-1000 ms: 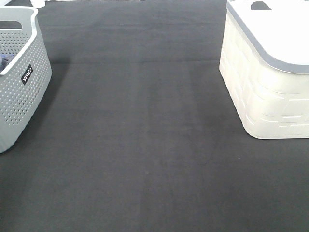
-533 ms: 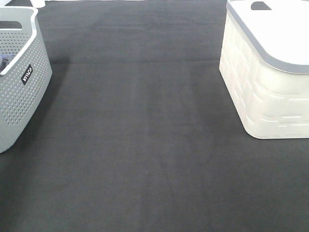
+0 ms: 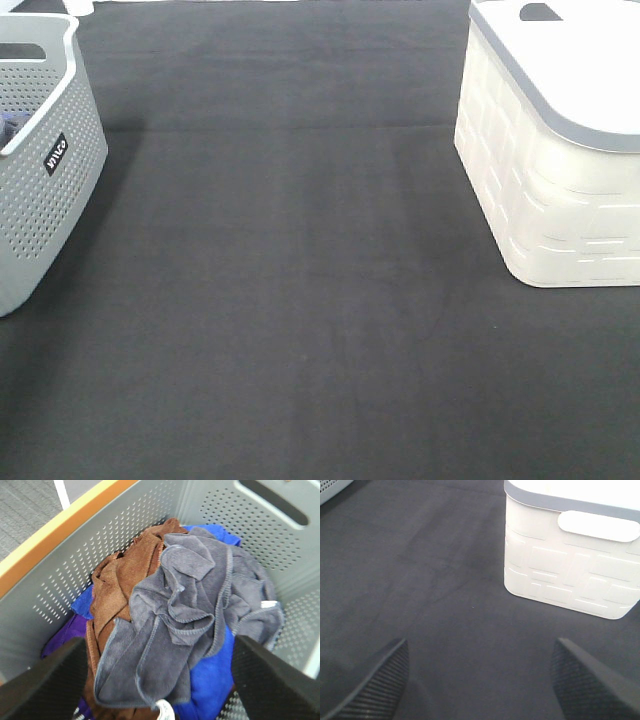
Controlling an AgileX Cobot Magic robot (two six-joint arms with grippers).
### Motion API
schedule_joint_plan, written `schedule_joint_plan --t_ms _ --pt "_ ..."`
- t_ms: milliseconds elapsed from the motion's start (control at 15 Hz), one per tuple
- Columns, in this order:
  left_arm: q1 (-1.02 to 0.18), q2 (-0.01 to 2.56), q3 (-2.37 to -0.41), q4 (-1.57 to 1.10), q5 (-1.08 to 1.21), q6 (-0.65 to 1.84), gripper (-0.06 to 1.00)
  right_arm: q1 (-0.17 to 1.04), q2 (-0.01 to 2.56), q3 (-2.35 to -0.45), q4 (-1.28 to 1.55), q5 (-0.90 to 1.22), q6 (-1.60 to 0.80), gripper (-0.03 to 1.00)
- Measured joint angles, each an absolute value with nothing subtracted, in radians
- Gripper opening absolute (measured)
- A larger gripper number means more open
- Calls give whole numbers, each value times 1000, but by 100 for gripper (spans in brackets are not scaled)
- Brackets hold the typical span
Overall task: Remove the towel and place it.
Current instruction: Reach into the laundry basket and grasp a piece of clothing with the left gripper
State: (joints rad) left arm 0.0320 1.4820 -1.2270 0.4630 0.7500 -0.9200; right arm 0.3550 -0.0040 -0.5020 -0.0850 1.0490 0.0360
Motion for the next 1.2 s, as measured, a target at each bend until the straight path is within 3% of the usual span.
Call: schedule_joint_plan --t_ms 600,1200 --pt "32 1857 -1540 473 787 -927 74 355 -4 -502 -85 1049 36 76" --pt "63 2039 -1560 469 747 -927 74 355 -4 -502 -85 1049 36 76"
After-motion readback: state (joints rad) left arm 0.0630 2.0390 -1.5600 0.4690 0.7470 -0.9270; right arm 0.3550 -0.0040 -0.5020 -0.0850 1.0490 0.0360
